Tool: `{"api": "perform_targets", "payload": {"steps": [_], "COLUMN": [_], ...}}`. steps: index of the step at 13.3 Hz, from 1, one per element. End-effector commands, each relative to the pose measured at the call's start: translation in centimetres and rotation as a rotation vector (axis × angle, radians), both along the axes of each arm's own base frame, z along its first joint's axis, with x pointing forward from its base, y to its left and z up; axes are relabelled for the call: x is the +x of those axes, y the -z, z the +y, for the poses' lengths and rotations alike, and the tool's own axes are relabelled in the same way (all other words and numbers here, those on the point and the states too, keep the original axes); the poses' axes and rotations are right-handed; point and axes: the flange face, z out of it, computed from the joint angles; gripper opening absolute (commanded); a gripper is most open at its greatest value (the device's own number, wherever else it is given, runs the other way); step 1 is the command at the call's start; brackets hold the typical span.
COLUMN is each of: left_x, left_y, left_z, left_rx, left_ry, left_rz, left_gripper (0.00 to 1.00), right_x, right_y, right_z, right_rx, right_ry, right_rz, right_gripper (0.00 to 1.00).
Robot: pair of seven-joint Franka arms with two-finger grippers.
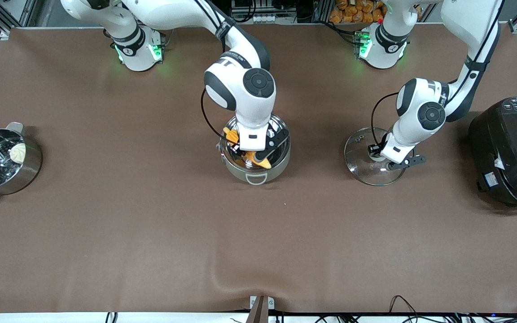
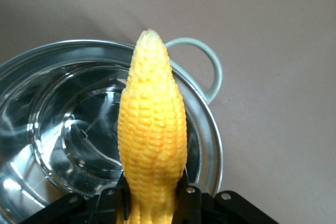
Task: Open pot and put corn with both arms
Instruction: 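Set the lid down with the left gripper while the right gripper carries corn, then lower the corn into the pot with the right gripper while the left withdraws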
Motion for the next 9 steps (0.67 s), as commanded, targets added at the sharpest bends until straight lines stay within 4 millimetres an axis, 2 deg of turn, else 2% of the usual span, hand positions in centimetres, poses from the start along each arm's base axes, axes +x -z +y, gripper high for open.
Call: {"api": "perform_targets", "payload": {"steps": [1, 2, 4, 6, 7, 9], "left_x": [-0.4, -0.3, 0.6, 2.4, 3.4, 6.0], "left_y": [0.1, 0.0, -1.4, -5.1, -7.7, -14.4], "left_z": [0.6, 0.8, 1.9, 2.0, 2.0, 1.8], "left_rx": [0.002, 0.003, 0.005, 0.008, 0.015, 0.034], "left_ry": [0.026, 0.021, -0.003, -0.005, -0.01, -0.018], "left_rz": [-0.025, -0.027, -0.054, -0.122, -0.143, -0.161], "left_gripper": [0.25, 0.99, 1.0, 1.0, 1.0, 1.0], "right_x": [-0.6, -0.8, -1.5, -1.7, -1.9, -2.2], "right_y": [0.4, 0.9, 1.6, 2.1, 2.1, 2.4], "right_z": [1.3, 1.5, 2.1, 2.1, 2.2, 2.5], "right_rx": [-0.034, -0.038, -0.05, -0.059, -0.059, -0.059], "right_ry": [-0.004, 0.013, 0.013, 0.012, 0.018, 0.039], "right_rz": [-0.03, -0.03, -0.031, -0.023, -0.025, -0.027], "right_gripper": [0.02, 0.02, 0.02, 0.02, 0.02, 0.02]}}
